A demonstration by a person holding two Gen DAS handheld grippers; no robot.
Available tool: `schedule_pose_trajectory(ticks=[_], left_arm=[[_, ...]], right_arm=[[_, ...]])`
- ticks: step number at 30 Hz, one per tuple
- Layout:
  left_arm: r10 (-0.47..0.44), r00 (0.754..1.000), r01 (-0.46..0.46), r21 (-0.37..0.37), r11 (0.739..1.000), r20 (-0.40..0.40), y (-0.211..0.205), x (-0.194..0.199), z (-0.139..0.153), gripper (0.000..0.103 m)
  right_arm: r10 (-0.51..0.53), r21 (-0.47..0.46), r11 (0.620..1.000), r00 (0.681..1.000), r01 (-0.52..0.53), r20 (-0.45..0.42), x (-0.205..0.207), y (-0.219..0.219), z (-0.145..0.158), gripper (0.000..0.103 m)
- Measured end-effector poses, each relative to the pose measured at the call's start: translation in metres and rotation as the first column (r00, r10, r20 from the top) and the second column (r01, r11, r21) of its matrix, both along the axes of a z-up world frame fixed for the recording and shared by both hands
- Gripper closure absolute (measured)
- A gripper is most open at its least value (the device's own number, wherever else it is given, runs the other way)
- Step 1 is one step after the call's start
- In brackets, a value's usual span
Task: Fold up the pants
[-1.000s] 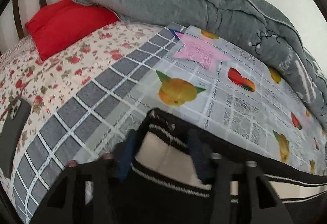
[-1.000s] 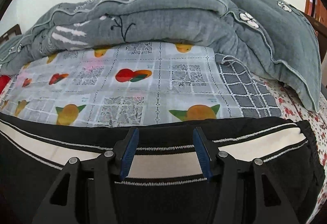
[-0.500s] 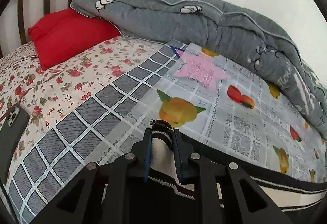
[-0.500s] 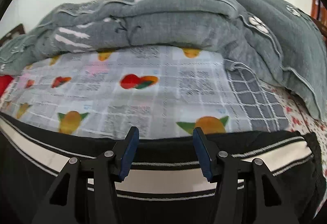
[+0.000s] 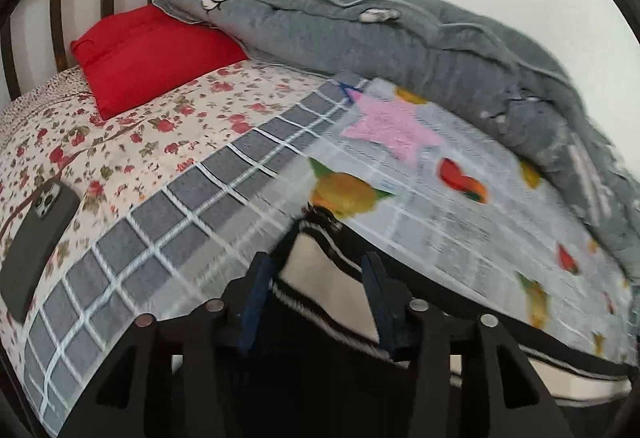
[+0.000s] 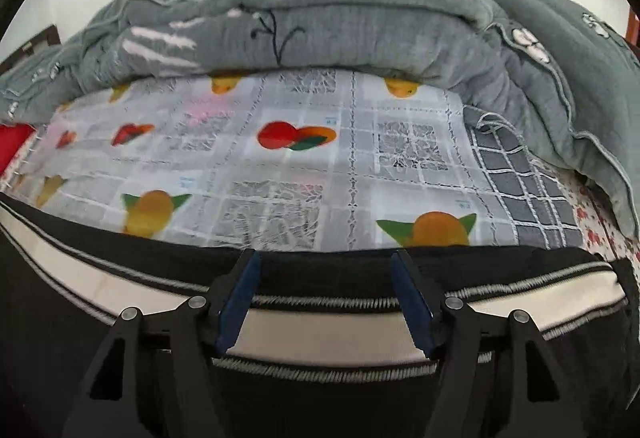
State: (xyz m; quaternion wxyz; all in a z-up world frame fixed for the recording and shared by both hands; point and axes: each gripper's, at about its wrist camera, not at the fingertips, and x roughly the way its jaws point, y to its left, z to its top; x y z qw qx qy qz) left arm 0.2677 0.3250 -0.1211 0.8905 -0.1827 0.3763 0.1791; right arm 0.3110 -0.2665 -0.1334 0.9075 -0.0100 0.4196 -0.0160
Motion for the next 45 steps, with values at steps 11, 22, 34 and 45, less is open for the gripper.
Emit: schedule_pose_trajectory(ticks=[11, 22, 34, 45], left_arm=[[-0.114, 0.991, 0.118, -0.057, 0.991, 0.072, -0.03, -0.106, 0.021, 0.049], [-0.114, 0.987, 0.135, -0.212, 0.968, 0.11, -0.011, -0.183, -0.021, 0.05], [-0.003, 0.985, 0.063, -0.345, 0.936, 0.17, 0.028, -0.174, -0.056, 0.052], [0.115, 0.972, -0.016, -0.431, 0.902, 0.205, 0.053, -0.148, -0.052, 0.09]], right_arm=[[-0.055, 0.133, 0.99, 0.994, 0.042, 0.093, -0.075, 0.017, 0.034, 0.036], [-0.011, 0.168, 0.986, 1.0, 0.007, 0.018, -0.119, 0.04, 0.017, 0.037], [-0.034, 0.078, 0.997, 0.996, 0.027, 0.084, -0.147, 0.035, 0.022, 0.037], [-0.059, 0.046, 0.997, 0.993, 0.055, 0.1, -0.165, 0.03, 0.011, 0.038]])
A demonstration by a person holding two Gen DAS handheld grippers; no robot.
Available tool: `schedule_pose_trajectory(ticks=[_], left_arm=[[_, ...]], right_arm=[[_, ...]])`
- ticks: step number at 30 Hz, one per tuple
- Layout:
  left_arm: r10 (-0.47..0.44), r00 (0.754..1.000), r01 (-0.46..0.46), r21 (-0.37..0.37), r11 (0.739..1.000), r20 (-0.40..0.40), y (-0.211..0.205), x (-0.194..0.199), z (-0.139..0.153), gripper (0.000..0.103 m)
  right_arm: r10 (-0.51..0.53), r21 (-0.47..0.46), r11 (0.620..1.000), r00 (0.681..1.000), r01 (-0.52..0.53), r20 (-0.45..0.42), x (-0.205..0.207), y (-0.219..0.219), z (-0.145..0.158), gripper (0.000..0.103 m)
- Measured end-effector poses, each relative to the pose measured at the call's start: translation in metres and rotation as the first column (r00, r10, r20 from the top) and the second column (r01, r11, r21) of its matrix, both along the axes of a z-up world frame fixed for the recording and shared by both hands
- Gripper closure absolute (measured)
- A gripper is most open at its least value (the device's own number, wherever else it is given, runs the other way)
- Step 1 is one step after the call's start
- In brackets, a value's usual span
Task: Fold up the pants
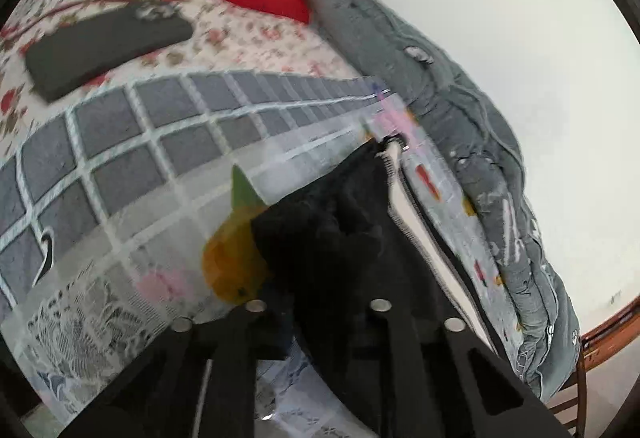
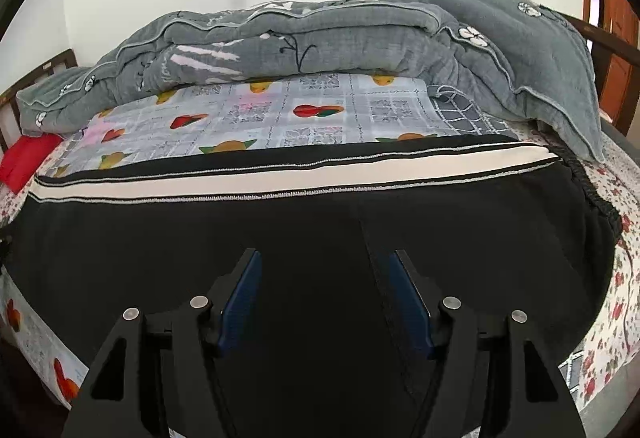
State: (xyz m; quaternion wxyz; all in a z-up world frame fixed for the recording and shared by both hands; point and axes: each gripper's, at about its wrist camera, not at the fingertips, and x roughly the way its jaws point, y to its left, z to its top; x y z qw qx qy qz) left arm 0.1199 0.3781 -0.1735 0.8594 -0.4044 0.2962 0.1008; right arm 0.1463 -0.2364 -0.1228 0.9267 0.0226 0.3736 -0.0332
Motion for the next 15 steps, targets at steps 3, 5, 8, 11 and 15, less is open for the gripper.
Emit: schedule_pose_trajectory(ticks=[3, 5, 8, 11, 15], left_arm=[[-0.012, 1.0, 0.012, 0.153, 0.988, -0.003, -0.022, 0.004, 0.028, 0.092], [-0.021, 1.0, 0.02, 0.271, 0.962, 0.001, -0.044, 0.006, 0.05, 0.093], [-0.078, 0.995, 0.048, 0.398, 0.916, 0.062, -0.087, 0.002, 0.085, 0.093], [-0.18, 0.977, 0.112, 0.451, 0.886, 0.111, -0.133, -0.001, 0.113, 0.093], [-0.323, 0.94, 0.218, 0.543, 0.811, 0.106, -0.214, 0.01, 0.137, 0.093]], right_arm=[[0.003, -0.017, 1.0, 1.0, -0.003, 0.01, -0.007, -0.004, 0.001, 0.038], [-0.001, -0.013, 1.0, 1.0, 0.001, 0.019, -0.013, -0.009, 0.004, 0.038], [-0.004, 0.009, 1.0, 0.999, 0.003, 0.032, -0.021, -0.017, 0.008, 0.038], [0.006, -0.03, 1.0, 0.998, -0.005, 0.058, -0.033, -0.023, 0.013, 0.038], [0.024, -0.082, 0.997, 0.994, -0.016, 0.107, -0.06, -0.033, 0.023, 0.038]])
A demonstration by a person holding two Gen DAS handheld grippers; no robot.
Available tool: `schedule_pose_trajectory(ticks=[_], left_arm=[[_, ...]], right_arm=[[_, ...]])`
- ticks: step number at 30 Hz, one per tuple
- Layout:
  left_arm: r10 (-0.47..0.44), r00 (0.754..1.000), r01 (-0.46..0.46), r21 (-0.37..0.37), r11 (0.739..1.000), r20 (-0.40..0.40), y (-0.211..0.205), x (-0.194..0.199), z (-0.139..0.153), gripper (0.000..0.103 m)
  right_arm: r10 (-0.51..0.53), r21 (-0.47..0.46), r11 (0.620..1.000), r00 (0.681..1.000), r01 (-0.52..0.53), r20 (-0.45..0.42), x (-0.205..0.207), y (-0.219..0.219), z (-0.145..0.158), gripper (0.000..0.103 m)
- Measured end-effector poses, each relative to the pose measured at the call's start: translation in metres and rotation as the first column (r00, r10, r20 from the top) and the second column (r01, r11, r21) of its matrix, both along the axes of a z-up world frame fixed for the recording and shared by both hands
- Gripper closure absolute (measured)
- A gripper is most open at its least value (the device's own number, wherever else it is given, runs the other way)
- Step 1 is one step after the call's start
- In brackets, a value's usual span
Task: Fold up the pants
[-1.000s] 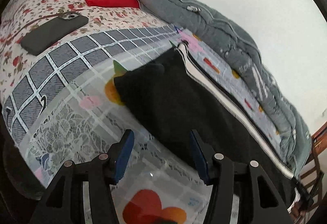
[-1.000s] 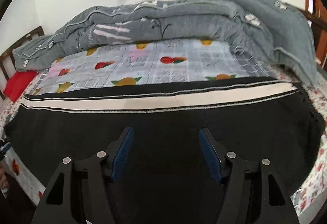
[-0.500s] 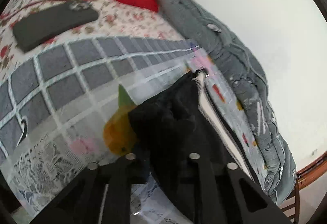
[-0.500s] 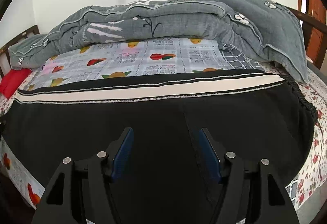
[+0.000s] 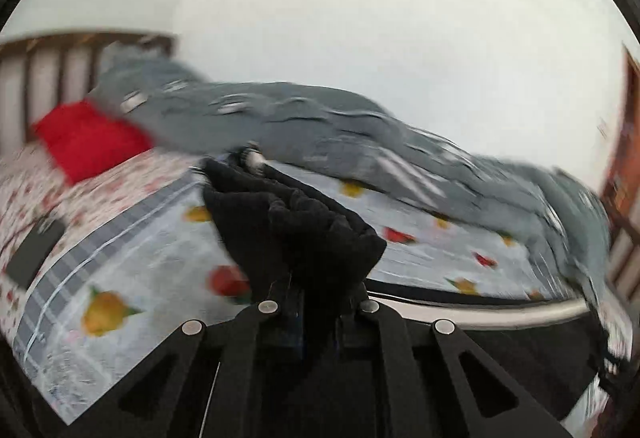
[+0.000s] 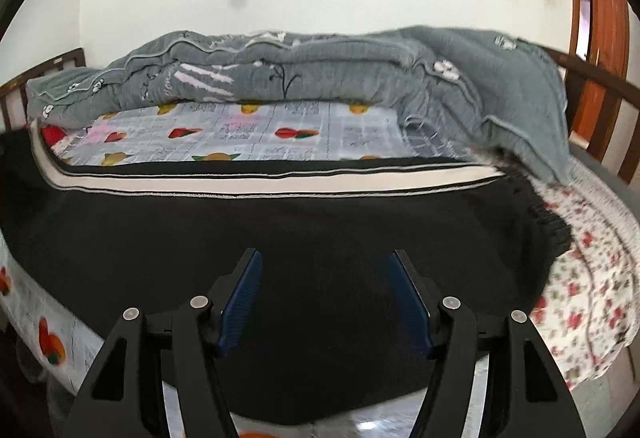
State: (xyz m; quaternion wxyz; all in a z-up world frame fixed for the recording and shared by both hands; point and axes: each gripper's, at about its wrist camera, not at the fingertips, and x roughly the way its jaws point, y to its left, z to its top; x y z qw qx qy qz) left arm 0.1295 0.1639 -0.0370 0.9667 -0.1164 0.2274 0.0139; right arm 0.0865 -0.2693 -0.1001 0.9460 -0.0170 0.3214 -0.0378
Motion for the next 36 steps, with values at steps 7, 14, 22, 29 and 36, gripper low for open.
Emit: schedule_pose_trajectory(ticks=[7, 14, 22, 29, 36], left_arm=[[-0.192, 0.981, 0.195, 0.143, 0.97, -0.032, -0.144, 0.0, -0.023, 0.094], [-0.391, 0.896, 0.407, 0.035, 0.913, -0.212, -0.242, -0.006, -0.096, 0.094], [-0.426, 0.874, 0.464, 0.144, 0.874, -0.235, -0.247, -0.033, -0.095, 0.069], [-0.337, 0.938, 0.347, 0.178, 0.921, -0.084, -0.167, -0.062, -0.066, 0.032], [-0.215, 0.971, 0.227, 0.123, 0.966, -0.104, -0.074, -0.073, -0.077, 0.032]], right_arm=[[0.014, 0.009, 1.0, 1.0, -0.015, 0.009, -0.034, -0.033, -0.001, 0.038], [-0.005, 0.102, 0.995, 0.999, 0.009, -0.038, -0.053, -0.066, -0.021, 0.038], [0.034, 0.122, 0.992, 0.998, -0.027, -0.05, -0.046, -0.051, -0.026, 0.038], [0.117, 0.194, 0.975, 0.992, -0.108, -0.039, -0.017, -0.007, -0.016, 0.038], [0.225, 0.369, 0.91, 0.973, -0.188, -0.058, 0.022, 0.044, -0.019, 0.038]])
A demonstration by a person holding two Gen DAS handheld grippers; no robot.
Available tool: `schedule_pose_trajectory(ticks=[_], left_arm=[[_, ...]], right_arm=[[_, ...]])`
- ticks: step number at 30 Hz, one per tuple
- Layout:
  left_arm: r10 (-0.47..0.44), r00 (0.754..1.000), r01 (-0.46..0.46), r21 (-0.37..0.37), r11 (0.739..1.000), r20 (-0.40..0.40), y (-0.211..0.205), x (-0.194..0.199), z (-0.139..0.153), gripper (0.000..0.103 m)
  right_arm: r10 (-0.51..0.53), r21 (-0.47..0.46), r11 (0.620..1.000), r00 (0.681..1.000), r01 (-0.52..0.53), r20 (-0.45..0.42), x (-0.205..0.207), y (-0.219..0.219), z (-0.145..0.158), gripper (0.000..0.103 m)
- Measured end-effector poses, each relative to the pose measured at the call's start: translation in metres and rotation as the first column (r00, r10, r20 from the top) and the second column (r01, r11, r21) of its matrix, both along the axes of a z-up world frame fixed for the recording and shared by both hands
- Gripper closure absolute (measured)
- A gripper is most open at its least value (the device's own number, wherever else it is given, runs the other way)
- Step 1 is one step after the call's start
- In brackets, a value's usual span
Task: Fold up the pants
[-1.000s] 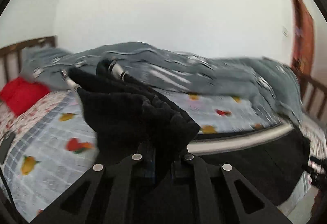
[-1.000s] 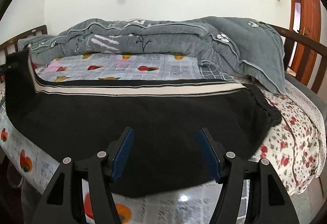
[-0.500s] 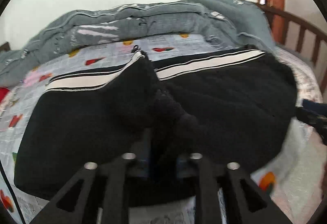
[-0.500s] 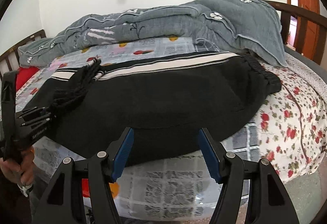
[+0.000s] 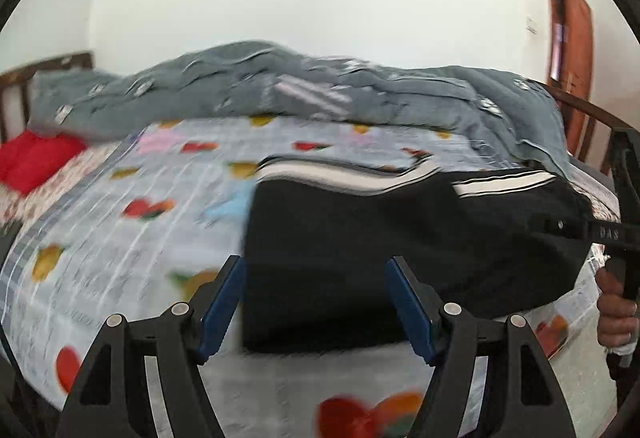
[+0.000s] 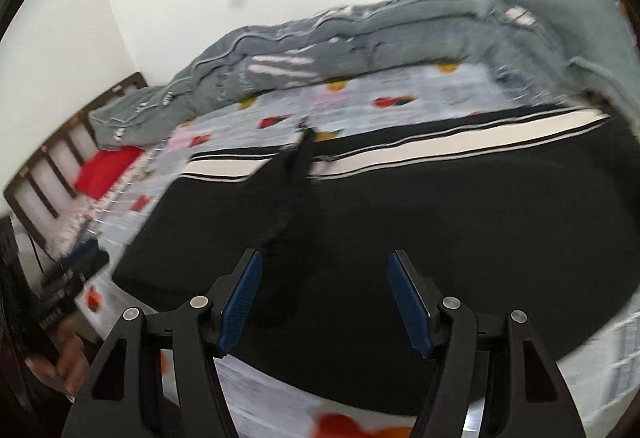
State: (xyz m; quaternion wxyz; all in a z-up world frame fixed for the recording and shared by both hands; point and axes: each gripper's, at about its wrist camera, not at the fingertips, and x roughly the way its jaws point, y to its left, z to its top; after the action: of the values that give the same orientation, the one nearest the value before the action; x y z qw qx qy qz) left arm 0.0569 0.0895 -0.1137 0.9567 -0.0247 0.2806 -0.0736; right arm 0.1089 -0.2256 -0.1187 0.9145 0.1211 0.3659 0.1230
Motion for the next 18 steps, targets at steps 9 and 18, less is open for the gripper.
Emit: schedule_pose_trajectory(ticks=[9, 18], left_arm=[[0.02, 0.997, -0.021, -0.009, 1.0, -0.075, 0.029, -0.011, -0.038, 0.032], [0.059, 0.991, -0.055, 0.03, 0.998, -0.123, 0.002, 0.022, -0.058, 0.031]], right_arm=[[-0.05, 0.048, 0.997, 0.994, 0.055, -0.102, 0.04, 0.042, -0.041, 0.064], [-0.001, 0.024, 1.0, 0.992, 0.004, -0.127, 0.035, 0.048, -0.034, 0.073]])
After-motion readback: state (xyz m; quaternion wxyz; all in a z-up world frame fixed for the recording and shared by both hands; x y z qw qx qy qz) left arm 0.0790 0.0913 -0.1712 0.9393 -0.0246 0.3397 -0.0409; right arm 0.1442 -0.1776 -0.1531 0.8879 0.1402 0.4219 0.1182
